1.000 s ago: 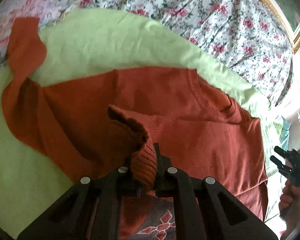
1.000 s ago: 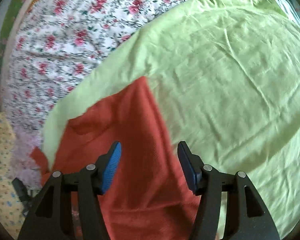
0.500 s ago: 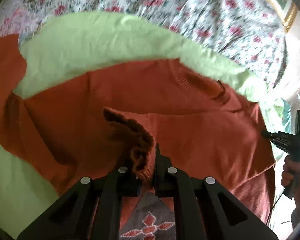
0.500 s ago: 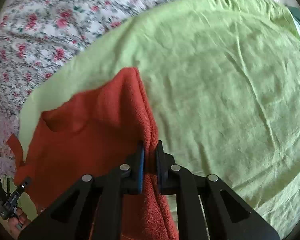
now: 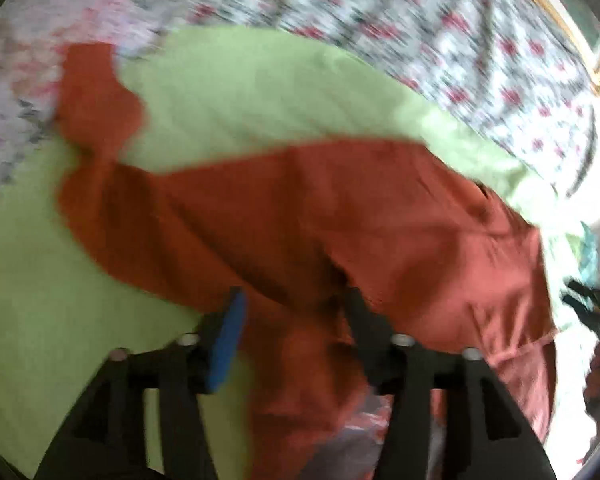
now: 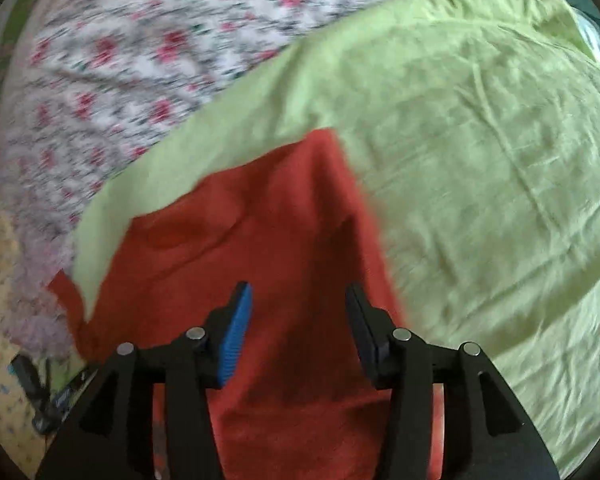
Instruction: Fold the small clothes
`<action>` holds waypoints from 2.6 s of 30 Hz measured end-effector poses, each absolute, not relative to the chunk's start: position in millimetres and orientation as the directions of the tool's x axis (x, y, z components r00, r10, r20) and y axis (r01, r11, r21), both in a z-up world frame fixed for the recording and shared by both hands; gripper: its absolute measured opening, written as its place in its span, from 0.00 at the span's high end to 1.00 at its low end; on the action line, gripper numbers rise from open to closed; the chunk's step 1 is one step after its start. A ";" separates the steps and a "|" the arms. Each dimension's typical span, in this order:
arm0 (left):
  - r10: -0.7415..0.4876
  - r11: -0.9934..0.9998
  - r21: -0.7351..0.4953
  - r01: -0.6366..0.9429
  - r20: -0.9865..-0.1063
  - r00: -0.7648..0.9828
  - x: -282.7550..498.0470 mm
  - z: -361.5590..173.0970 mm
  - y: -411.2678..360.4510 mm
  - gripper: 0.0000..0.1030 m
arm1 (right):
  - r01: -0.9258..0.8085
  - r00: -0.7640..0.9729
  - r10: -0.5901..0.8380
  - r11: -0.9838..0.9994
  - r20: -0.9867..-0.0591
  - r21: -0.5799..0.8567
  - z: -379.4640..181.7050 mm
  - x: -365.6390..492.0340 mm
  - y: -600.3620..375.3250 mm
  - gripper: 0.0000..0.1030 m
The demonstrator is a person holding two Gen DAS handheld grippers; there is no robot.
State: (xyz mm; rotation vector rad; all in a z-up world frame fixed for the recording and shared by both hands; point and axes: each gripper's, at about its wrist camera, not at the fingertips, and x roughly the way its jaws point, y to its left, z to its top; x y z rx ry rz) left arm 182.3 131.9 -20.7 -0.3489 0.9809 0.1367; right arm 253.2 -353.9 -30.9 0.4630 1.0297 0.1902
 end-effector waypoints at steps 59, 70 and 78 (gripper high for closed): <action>-0.301 0.904 -0.130 0.407 -0.869 0.392 249.4 -49.6 -159.2 0.48 | 0.156 0.563 0.393 0.813 -0.727 0.561 -17.0 141.2 -382.7 0.51; -0.148 0.974 -0.045 0.222 -0.870 0.470 168.6 -23.7 -41.4 0.37 | -0.001 0.487 0.488 0.830 -0.724 0.558 -31.7 187.9 -330.3 0.51; 0.054 0.998 0.030 -0.062 -0.900 0.432 157.7 -52.1 69.0 0.37 | -0.126 0.347 0.547 0.832 -0.762 0.540 -67.2 243.9 -268.5 0.51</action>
